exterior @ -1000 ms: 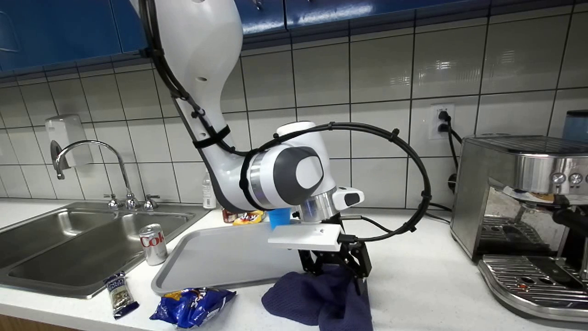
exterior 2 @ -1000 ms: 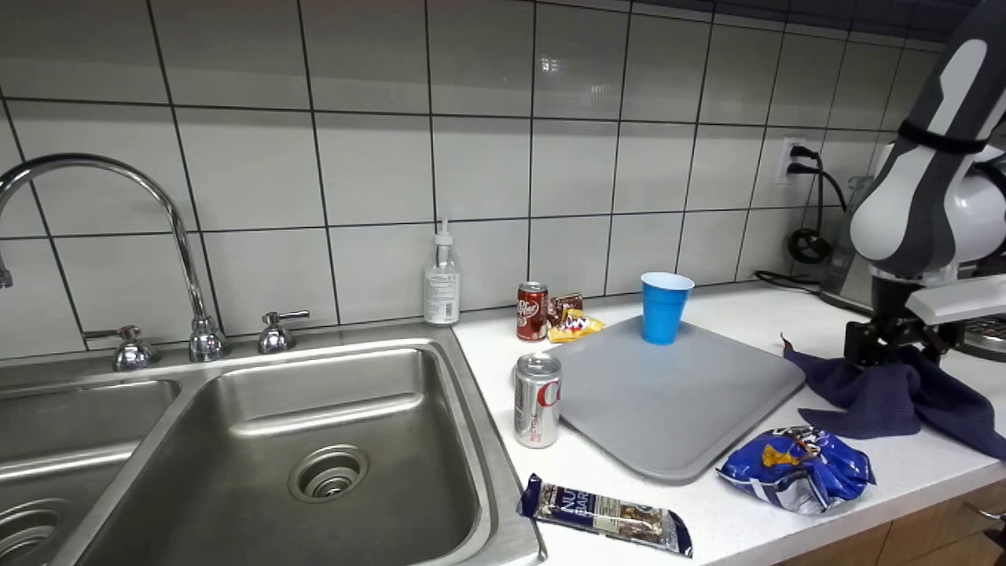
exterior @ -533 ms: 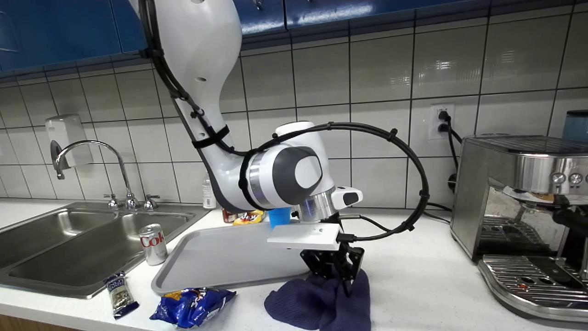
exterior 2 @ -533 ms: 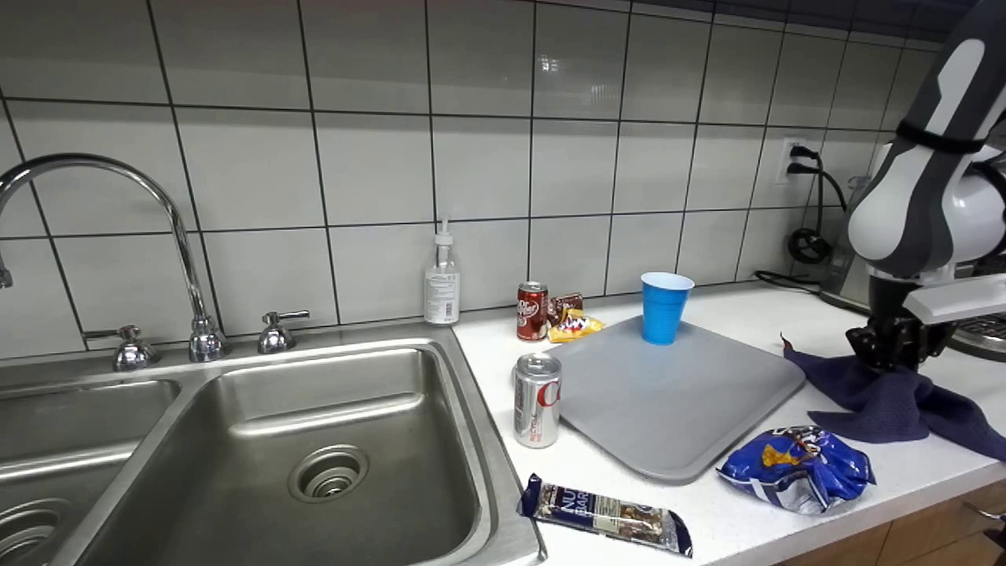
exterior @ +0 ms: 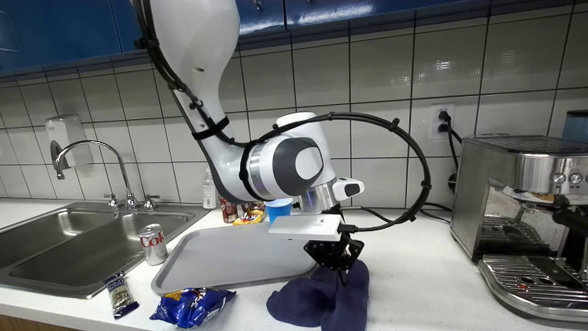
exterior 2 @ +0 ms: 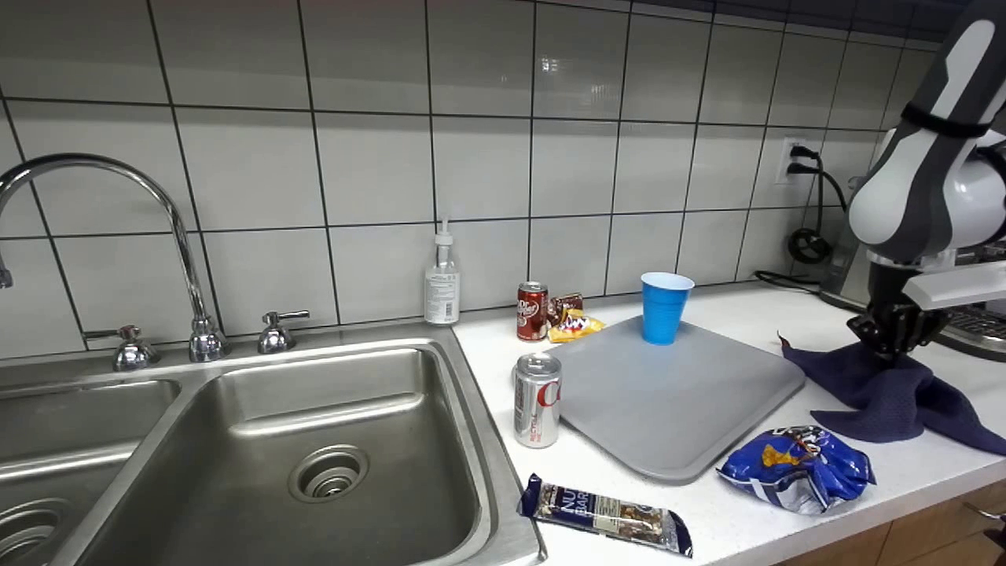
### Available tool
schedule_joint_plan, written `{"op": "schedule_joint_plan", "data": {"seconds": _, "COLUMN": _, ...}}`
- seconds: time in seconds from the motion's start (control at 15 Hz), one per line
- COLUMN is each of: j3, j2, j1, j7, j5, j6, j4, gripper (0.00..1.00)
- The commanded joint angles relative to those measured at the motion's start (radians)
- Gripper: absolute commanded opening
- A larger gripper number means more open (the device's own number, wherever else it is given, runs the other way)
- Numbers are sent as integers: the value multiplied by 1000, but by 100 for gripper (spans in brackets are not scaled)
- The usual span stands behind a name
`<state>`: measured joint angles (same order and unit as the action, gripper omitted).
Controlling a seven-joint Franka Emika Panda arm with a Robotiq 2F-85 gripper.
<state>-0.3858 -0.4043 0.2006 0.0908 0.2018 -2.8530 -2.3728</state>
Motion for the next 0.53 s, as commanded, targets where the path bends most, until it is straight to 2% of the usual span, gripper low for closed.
{"op": "schedule_joint_plan", "data": {"seconds": 0.0, "j3": 71, "j2": 123, "j1": 82, "j7": 87, "j5": -51, "j6": 72, "j4": -27, "gripper": 1}}
{"op": "schedule_joint_plan", "data": {"seconds": 0.47, "j3": 140, "j2": 250, "j1": 158, "j7": 250, "j5": -203, "j6": 158, "j4": -29, "gripper": 1}}
